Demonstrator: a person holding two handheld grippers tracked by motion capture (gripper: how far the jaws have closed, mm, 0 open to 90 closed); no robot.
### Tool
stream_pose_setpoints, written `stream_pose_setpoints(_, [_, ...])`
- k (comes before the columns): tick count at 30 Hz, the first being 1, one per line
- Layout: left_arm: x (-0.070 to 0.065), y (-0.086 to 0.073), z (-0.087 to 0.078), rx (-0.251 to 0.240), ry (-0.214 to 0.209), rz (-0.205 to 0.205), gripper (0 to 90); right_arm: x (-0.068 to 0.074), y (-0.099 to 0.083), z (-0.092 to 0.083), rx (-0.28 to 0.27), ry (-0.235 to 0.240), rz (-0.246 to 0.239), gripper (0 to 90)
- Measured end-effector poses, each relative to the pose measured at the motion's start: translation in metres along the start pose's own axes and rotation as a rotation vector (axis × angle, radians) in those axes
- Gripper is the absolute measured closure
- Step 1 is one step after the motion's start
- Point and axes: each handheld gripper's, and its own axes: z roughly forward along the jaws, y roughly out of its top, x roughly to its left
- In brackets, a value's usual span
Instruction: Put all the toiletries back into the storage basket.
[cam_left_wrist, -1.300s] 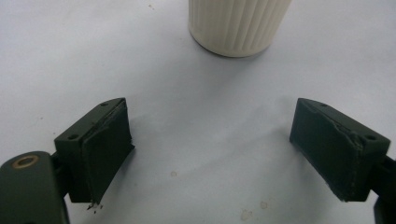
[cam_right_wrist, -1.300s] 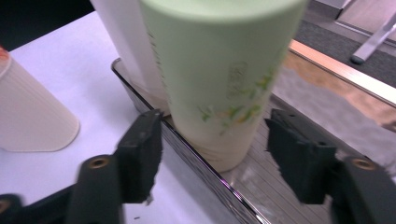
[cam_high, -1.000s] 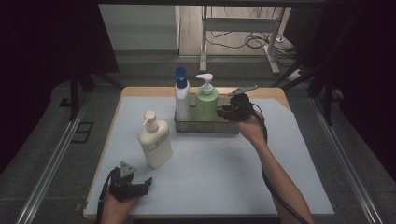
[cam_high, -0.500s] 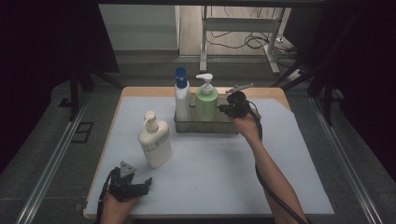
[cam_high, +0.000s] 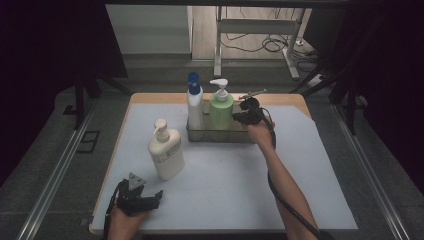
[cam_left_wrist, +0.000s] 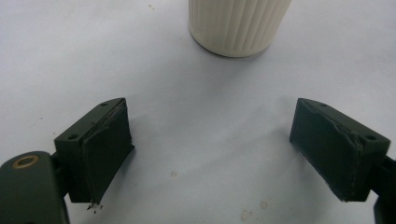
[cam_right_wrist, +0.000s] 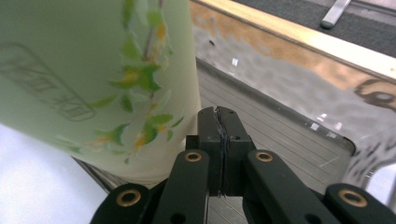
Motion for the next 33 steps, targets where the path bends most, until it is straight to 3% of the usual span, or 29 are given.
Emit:
stream_pose_setpoints(4, [0.0,0.0,0.0,0.001,-0.001,0.0,12.1,-0.002,-0.002,0.007,0.013,0.021,0.002,89.0])
stream_pose_setpoints(9, [0.0,0.0,0.0,0.001,0.0,0.0,12.1,-0.005,-0.005,0.011,0.019,0.044,0.041,89.4])
stream_pose_setpoints(33, [0.0,0.0,0.0,0.003,0.0,0.002,12.1,0.012,-0.002,0.02,0.037,0.051,0.01,89.6])
